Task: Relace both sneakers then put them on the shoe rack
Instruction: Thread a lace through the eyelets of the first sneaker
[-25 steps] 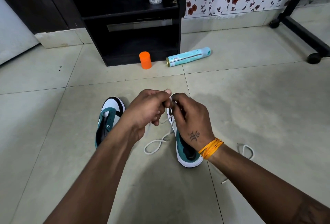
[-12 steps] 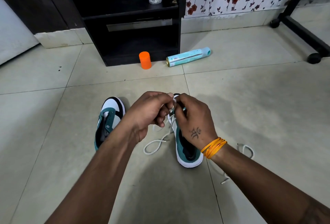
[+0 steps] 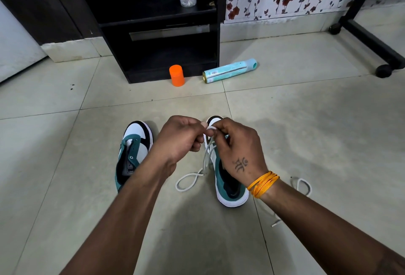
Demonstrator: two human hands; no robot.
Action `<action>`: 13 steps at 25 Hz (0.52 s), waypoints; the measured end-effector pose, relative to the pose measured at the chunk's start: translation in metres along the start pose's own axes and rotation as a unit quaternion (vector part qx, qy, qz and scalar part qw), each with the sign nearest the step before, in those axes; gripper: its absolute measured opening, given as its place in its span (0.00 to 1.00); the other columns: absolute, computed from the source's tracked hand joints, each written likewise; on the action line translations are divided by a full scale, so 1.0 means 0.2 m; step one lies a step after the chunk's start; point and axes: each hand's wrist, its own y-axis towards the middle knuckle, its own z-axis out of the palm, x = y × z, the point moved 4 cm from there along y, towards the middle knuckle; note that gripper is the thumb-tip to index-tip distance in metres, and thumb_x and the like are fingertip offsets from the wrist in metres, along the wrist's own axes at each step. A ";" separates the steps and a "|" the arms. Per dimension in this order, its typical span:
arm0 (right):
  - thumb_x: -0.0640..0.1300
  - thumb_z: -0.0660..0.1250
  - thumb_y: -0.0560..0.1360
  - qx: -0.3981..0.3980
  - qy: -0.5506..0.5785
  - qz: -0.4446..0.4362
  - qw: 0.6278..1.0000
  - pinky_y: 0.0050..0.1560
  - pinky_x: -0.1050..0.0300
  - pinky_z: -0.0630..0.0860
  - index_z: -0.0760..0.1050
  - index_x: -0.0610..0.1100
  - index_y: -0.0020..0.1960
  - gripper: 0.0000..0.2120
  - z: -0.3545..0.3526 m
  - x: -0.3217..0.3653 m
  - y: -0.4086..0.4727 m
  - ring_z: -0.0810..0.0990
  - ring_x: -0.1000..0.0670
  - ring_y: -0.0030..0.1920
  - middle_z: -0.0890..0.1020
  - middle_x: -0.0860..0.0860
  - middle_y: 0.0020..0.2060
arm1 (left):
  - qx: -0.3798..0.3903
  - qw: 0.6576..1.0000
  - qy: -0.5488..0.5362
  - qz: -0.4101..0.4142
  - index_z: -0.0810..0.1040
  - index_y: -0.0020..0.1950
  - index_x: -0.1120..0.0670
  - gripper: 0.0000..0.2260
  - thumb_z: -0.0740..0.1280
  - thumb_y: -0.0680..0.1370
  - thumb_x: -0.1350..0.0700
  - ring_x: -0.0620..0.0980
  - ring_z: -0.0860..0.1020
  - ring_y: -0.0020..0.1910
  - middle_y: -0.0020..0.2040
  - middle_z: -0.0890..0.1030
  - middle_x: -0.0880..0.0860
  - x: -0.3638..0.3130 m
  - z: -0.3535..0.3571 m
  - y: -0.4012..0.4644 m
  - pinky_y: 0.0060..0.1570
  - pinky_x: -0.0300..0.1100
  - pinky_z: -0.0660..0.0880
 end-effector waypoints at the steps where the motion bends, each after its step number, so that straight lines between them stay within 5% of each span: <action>1: 0.44 0.68 0.80 0.002 0.002 0.010 1.000 0.38 0.50 0.76 0.80 0.50 0.47 0.04 0.00 -0.02 0.00 0.78 0.52 0.33 0.83 0.53 0.38 | 0.005 1.000 -0.007 0.008 0.87 0.49 0.62 0.08 0.68 0.82 0.62 0.49 0.77 0.33 0.34 0.81 0.53 0.00 0.00 0.00 0.40 0.41 0.78; 6: 0.43 0.67 0.78 0.029 0.022 0.051 0.998 0.38 0.57 0.75 0.83 0.50 0.49 0.06 0.02 -0.06 -0.02 0.77 0.58 0.32 0.81 0.58 0.34 | 0.071 0.995 -0.073 0.020 0.85 0.55 0.62 0.07 0.68 0.81 0.65 0.51 0.82 0.37 0.41 0.85 0.59 0.01 0.01 -0.03 0.46 0.44 0.82; 10: 0.39 0.68 0.77 0.036 0.026 0.059 0.997 0.34 0.64 0.66 0.81 0.50 0.48 0.07 0.02 -0.06 -0.02 0.75 0.62 0.31 0.75 0.61 0.28 | 0.115 0.986 -0.120 0.003 0.85 0.57 0.62 0.16 0.60 0.78 0.71 0.56 0.86 0.47 0.51 0.87 0.63 0.02 0.03 -0.02 0.57 0.49 0.83; 13: 0.38 0.68 0.77 0.025 0.075 0.082 0.994 0.38 0.67 0.70 0.78 0.52 0.61 0.16 0.00 -0.08 -0.05 0.78 0.59 0.34 0.82 0.57 0.38 | 0.097 0.989 -0.113 0.006 0.86 0.56 0.62 0.10 0.67 0.79 0.69 0.56 0.86 0.46 0.50 0.87 0.63 0.06 0.04 0.00 0.56 0.49 0.83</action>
